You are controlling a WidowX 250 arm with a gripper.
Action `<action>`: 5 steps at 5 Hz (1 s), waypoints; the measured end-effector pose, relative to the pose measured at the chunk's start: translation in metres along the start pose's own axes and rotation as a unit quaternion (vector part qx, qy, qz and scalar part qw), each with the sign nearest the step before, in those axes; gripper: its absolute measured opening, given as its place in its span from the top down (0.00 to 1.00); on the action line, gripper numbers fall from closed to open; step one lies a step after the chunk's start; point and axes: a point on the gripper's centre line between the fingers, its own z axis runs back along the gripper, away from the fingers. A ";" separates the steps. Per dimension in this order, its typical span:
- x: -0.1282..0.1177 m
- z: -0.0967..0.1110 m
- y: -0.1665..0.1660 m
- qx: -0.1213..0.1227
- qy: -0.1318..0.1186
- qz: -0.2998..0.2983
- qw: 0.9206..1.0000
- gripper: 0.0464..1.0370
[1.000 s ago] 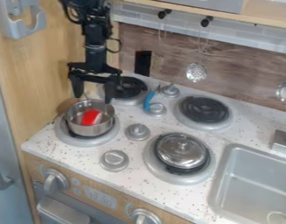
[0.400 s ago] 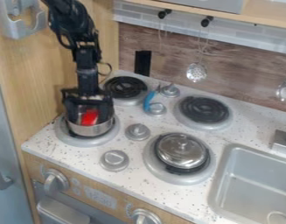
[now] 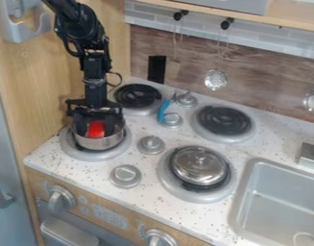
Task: Take the red object in the silver pot and put it on the upper right burner
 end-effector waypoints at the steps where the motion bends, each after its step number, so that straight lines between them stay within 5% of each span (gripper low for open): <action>1: 0.002 0.001 -0.003 0.007 -0.013 -0.005 1.000 0.50; 3: 0.013 0.065 -0.028 -0.007 -0.101 -0.028 0.994 0.50; 4: 0.013 0.080 -0.073 -0.035 -0.125 -0.091 0.987 0.50; 5: 0.022 0.101 -0.116 -0.099 -0.164 -0.165 0.967 0.50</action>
